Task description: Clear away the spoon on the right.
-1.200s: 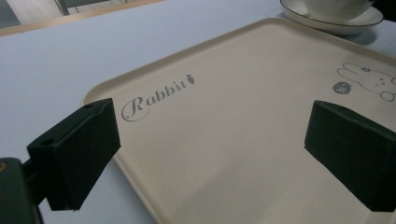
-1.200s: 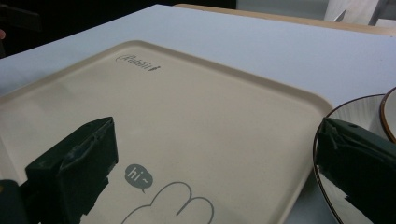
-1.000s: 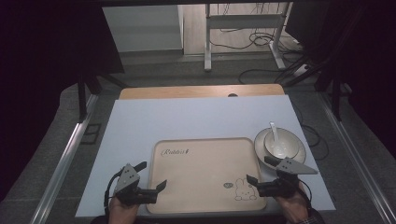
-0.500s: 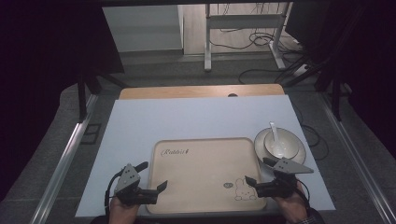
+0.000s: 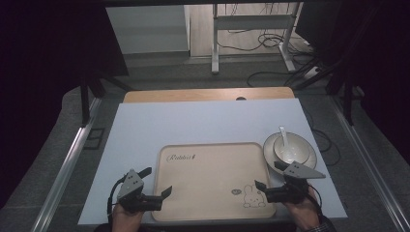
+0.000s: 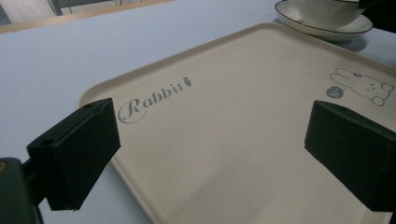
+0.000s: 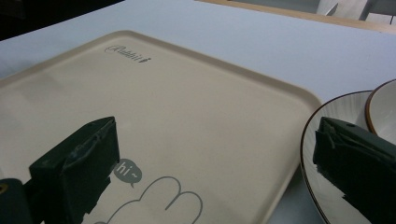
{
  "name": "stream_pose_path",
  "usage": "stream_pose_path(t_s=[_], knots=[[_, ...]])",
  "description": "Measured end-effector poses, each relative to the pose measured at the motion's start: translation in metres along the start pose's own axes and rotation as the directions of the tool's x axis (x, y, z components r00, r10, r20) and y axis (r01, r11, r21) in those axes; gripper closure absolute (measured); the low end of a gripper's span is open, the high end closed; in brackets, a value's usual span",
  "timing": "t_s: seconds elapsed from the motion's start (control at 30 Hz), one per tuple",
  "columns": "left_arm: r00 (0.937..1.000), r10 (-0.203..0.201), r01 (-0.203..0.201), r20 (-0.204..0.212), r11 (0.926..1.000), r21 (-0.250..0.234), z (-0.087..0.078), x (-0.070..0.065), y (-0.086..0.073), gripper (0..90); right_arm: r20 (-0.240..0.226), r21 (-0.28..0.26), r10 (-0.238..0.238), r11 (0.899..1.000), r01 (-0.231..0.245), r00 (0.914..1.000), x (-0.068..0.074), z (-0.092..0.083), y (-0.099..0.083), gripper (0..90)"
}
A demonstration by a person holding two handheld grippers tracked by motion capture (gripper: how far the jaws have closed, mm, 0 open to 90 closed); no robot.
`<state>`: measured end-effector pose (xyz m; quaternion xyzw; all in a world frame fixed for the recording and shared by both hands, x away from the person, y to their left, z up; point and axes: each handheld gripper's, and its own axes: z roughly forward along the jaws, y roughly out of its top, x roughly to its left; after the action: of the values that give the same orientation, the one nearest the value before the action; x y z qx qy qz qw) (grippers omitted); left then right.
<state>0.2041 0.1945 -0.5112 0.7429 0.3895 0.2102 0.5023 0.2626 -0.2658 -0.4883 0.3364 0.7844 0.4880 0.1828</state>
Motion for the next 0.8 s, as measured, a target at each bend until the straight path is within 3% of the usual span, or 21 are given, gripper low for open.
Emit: stream_pose_path(t_s=[0.3, 0.37, 0.67, 0.8], knots=[[0.9998, -0.012, 0.012, -0.014, 0.9999, -0.010, -0.002, 0.001, 0.000, 2.9, 0.019, 0.005, -0.001, 1.000, 0.001, 0.9998, -0.004, -0.001, 0.007, 0.0], [0.9998, -0.012, 0.012, -0.014, 0.9999, -0.010, -0.002, 0.001, 0.000, 2.9, 0.044, 0.025, -0.004, 1.000, 0.003, 0.9990, -0.008, -0.003, 0.010, 0.1], [0.9999, 0.001, -0.001, -0.014, 1.0000, 0.000, 0.000, -0.003, 0.000, 2.9, 0.050, 0.034, 0.005, 0.999, -0.007, 0.9987, -0.016, -0.007, 0.020, 0.7], [0.9997, -0.024, 0.024, -0.010, 0.9996, 0.014, -0.001, -0.001, 0.000, 3.0, 0.062, 0.049, 0.005, 0.999, -0.008, 0.9980, -0.022, -0.009, 0.025, 0.7]])
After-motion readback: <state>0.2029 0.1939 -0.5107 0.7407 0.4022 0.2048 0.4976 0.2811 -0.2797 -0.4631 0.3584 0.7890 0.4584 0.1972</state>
